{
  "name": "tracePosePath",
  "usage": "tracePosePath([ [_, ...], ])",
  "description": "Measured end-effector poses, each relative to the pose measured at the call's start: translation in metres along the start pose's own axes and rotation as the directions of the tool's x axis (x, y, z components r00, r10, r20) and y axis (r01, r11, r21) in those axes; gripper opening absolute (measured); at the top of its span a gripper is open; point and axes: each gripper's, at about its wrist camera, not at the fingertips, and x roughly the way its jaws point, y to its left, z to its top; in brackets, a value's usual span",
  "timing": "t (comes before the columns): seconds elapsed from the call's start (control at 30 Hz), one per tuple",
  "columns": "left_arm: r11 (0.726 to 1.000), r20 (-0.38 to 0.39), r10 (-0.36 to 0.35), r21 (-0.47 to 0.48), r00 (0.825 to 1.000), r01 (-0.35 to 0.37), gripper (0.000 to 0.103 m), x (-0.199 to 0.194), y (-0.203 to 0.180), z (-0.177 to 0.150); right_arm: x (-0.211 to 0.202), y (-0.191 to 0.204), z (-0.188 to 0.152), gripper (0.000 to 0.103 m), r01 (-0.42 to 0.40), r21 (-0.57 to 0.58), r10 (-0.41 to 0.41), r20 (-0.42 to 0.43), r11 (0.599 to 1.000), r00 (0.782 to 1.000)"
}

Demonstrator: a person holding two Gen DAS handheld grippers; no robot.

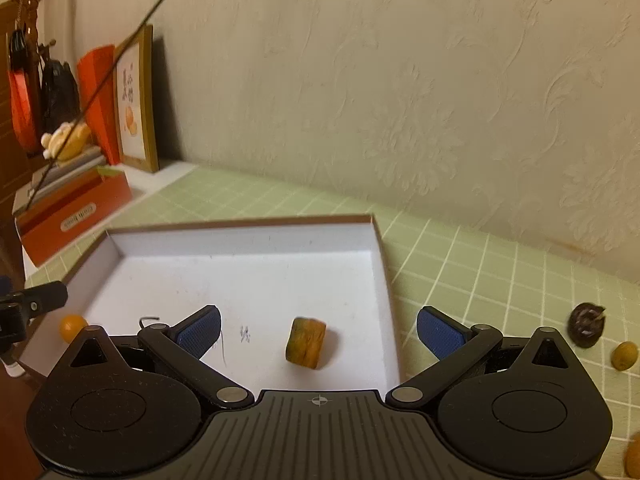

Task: Organize fruits
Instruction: 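Return both tools to the fruits and grasp a carrot piece with the left tool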

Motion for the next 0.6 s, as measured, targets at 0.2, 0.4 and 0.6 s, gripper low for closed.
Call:
tracePosePath([
  [0.2,0.997,0.045,-0.068,-0.019,0.997,0.069,0.097,-0.023,-0.021,0.002,-0.041,-0.009,-0.002,0.103,0.126,-0.032,-0.122,0.108,0.992,0.987],
  [0.4,0.986,0.006,-0.162,0.026,0.987,0.162,0.096,-0.036,-0.056,0.002,-0.079,-0.04,-0.007,0.103,0.152,-0.009,-0.151,0.092,0.988,0.984],
  [0.6,0.968,-0.018,-0.245,0.058,0.969,0.246,0.097,-0.044,-0.095,-0.005,-0.128,-0.078,-0.026,0.103,0.238,0.036,-0.24,0.105,0.971,0.965],
])
